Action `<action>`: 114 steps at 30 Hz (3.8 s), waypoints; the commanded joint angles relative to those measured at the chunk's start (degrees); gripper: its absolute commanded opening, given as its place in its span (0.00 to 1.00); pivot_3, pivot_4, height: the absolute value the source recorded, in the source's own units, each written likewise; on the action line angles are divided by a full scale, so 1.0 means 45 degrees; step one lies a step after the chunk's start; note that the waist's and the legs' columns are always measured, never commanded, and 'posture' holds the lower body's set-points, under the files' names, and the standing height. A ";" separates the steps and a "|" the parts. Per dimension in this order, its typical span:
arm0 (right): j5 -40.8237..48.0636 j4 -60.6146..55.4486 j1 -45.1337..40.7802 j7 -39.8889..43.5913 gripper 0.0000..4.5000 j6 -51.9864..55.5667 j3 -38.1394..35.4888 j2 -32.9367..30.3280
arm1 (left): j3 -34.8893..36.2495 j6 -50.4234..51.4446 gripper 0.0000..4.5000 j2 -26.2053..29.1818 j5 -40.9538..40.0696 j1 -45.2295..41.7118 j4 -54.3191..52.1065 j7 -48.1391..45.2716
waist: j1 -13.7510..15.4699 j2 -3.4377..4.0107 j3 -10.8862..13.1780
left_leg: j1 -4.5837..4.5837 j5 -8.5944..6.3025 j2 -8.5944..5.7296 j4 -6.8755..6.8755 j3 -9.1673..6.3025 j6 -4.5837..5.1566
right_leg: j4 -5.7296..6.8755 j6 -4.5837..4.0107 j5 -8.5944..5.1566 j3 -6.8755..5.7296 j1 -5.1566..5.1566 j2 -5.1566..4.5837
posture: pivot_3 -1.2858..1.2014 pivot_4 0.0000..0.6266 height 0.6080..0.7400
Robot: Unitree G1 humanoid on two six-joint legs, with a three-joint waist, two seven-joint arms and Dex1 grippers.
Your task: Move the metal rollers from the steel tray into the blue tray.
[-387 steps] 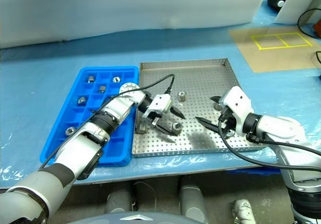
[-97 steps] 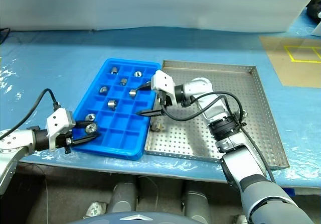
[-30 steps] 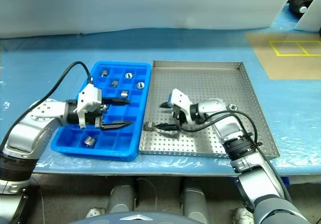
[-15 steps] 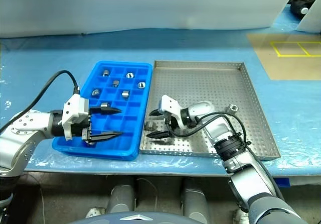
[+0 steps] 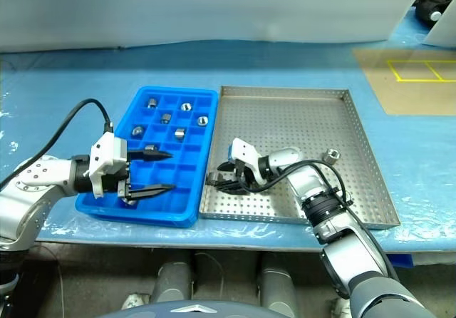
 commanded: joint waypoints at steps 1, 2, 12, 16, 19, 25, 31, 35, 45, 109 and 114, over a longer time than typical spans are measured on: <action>0.0144 -0.0603 -0.0033 0.0186 0.56 -0.0188 -0.0175 -0.0028 | 0.0077 -0.0211 0.81 0.0096 0.0031 -0.0201 -0.0035 -0.0024 | -0.0001 0.0000 0.0000 | 0.0001 0.0000 0.0000 0.0001 0.0000 0.0000 | 0.0000 0.0000 0.0000 0.0001 0.0001 0.0000 | 0.55 0.24 1.00; 0.0165 -0.0656 -0.0012 0.0218 0.52 -0.0180 -0.0182 -0.0045 | 0.0073 -0.0211 0.81 0.0102 0.0034 -0.0217 -0.0008 -0.0036 | -0.0002 0.0000 0.0000 | 0.0001 0.0000 0.0000 0.0001 0.0000 0.0000 | 0.0000 0.0000 0.0000 0.0001 0.0000 0.0000 | 0.55 0.24 1.00; 0.0090 -0.0568 -0.0205 -0.0288 0.26 -0.0157 -0.0442 -0.0012 | 0.0054 -0.0254 0.81 0.0091 0.0107 -0.0296 0.0165 -0.0078 | -0.0003 0.0000 0.0000 | 0.0001 0.0000 0.0000 0.0000 0.0000 0.0000 | 0.0000 0.0000 0.0000 0.0001 0.0000 0.0001 | 0.55 0.24 1.00; 0.0355 -0.0898 -0.0527 -0.0059 0.26 0.0114 -0.0775 -0.0355 | 0.0285 -0.0207 0.81 0.0166 0.0011 -0.0338 0.0178 -0.0061 | 0.0000 0.0000 0.0000 | -0.0001 0.0000 0.0000 0.0002 0.0000 0.0000 | 0.0000 0.0000 0.0000 0.0001 0.0000 0.0001 | 0.55 0.24 1.00; 0.0776 -0.1607 -0.0846 0.0587 0.26 0.0600 -0.1028 -0.0894 | 0.0727 -0.0173 0.81 0.0315 -0.0071 -0.0458 0.0413 0.0011 | 0.0009 0.0000 0.0000 | -0.0003 0.0000 0.0000 0.0002 0.0000 0.0000 | 0.0002 0.0000 0.0000 0.0000 -0.0001 0.0001 | 0.55 0.24 1.00; 0.0870 -0.2229 -0.1402 0.1167 0.26 0.0567 -0.0954 -0.1300 | 0.1303 -0.0399 0.81 0.0757 0.0082 -0.0429 0.0998 -0.0065 | 0.0002 -0.0001 -0.0001 | 0.0010 0.0001 0.0008 -0.0003 0.0000 -0.0001 | 0.0003 -0.0001 0.0000 0.0002 0.0000 0.0009 | 0.56 0.24 1.00; 0.0930 -0.1881 -0.2369 0.0709 0.26 0.0326 -0.0867 0.0130 | 0.2349 -0.0335 0.81 0.1141 -0.0015 -0.0225 0.1164 0.0231 | -0.0006 -0.0002 -0.0001 | -0.0008 0.0002 0.0013 0.0000 0.0000 -0.0004 | 0.0017 -0.0002 0.0001 0.0000 -0.0024 0.0011 | 0.58 0.24 1.00; 0.0756 -0.1238 -0.2852 0.0444 0.26 -0.0094 -0.0625 0.1266 | 0.3315 -0.0187 0.81 0.1374 -0.0141 0.0461 0.0933 0.0424 | 0.0045 -0.0004 -0.0002 | -0.0016 0.0001 0.0010 -0.0004 -0.0001 -0.0003 | 0.0003 -0.0003 0.0000 -0.0005 -0.0023 0.0008 | 0.59 0.24 1.00; 0.0085 0.2499 -0.4074 0.0088 0.26 -0.2191 -0.0445 0.3283 | 0.5089 0.0461 0.81 0.1173 -0.0473 0.2279 -0.0502 0.1406 | 0.0255 -0.0006 0.0000 | -0.0050 -0.0001 0.0012 -0.0008 -0.0051 -0.0003 | -0.0011 -0.0005 -0.0001 -0.0053 -0.0018 -0.0003 | 0.63 0.24 1.00; 0.0920 -0.3489 0.3396 -0.5420 0.86 0.2551 -0.7012 -0.3831 | -0.3496 -0.4618 0.81 -0.6343 0.2600 -0.8761 1.0434 -0.2797 | -0.1455 -0.0012 -0.0008 | 0.0022 -0.0032 -0.0034 0.0063 0.0057 0.0063 | -0.0046 0.0033 0.0029 0.0096 0.0034 0.0019 | 0.36 0.24 1.00; 0.0741 -0.2717 0.3327 -0.5567 0.86 0.2124 -0.6652 -0.3695 | -0.3487 -0.4467 0.81 -0.6331 0.2611 -0.8440 0.9978 -0.2882 | -0.1432 -0.0011 -0.0009 | 0.0044 -0.0035 -0.0034 0.0069 0.0065 0.0069 | -0.0047 0.0031 0.0034 0.0099 0.0052 0.0019 | 0.36 0.24 1.00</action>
